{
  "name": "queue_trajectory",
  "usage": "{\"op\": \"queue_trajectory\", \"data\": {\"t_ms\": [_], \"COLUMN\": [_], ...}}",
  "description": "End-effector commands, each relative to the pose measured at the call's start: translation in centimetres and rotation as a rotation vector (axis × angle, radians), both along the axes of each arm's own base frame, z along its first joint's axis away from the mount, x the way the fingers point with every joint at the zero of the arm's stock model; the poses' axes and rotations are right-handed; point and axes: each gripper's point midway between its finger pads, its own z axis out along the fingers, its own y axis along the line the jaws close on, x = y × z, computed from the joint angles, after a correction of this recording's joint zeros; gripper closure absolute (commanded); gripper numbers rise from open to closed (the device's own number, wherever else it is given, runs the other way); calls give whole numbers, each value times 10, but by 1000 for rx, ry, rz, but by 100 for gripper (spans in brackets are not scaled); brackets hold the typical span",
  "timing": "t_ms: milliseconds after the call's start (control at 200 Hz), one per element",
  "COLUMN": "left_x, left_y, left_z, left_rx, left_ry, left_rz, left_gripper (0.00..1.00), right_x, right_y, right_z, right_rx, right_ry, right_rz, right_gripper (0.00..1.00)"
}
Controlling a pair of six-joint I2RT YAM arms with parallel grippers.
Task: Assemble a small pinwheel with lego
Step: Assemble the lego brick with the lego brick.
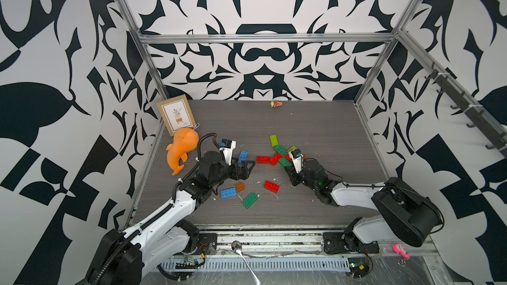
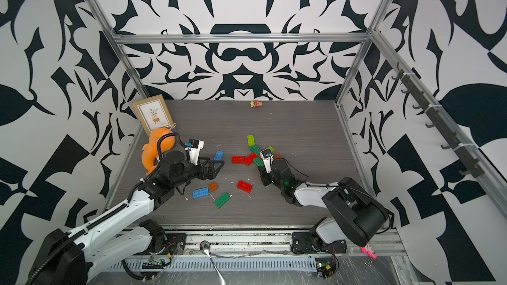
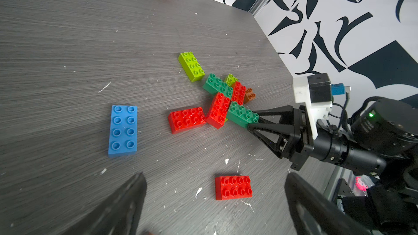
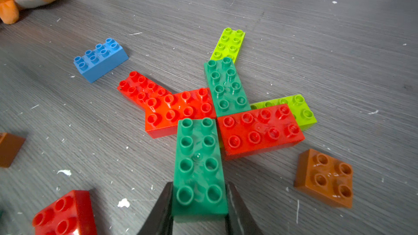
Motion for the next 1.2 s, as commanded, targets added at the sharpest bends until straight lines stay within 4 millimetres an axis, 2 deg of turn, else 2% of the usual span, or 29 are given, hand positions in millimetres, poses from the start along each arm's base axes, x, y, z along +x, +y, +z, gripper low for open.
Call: {"op": "queue_trajectory", "data": {"t_ms": [0, 160, 350, 495, 820, 1190], "left_x": [2, 2, -2, -1, -2, -4], "left_y": [-4, -9, -18, -20, -23, -24], "left_z": [10, 7, 5, 6, 4, 5], "left_rx": [-16, -11, 3, -2, 1, 1], "left_ry": [7, 40, 92, 93, 110, 120], "left_rz": [-12, -39, -96, -102, -119, -130], "left_gripper": [0, 3, 6, 6, 9, 11], "right_x": [3, 4, -1, -2, 3, 7], "right_y": [-7, -9, 0, -2, 7, 3], "right_z": [8, 9, 10, 9, 8, -11], "right_rx": [1, 4, -2, -17, -12, -34], "right_ry": [-37, -62, -83, -86, -104, -58], "right_rz": [-52, -57, 18, 19, 51, 7], "right_gripper": [100, 100, 100, 100, 100, 100]}}
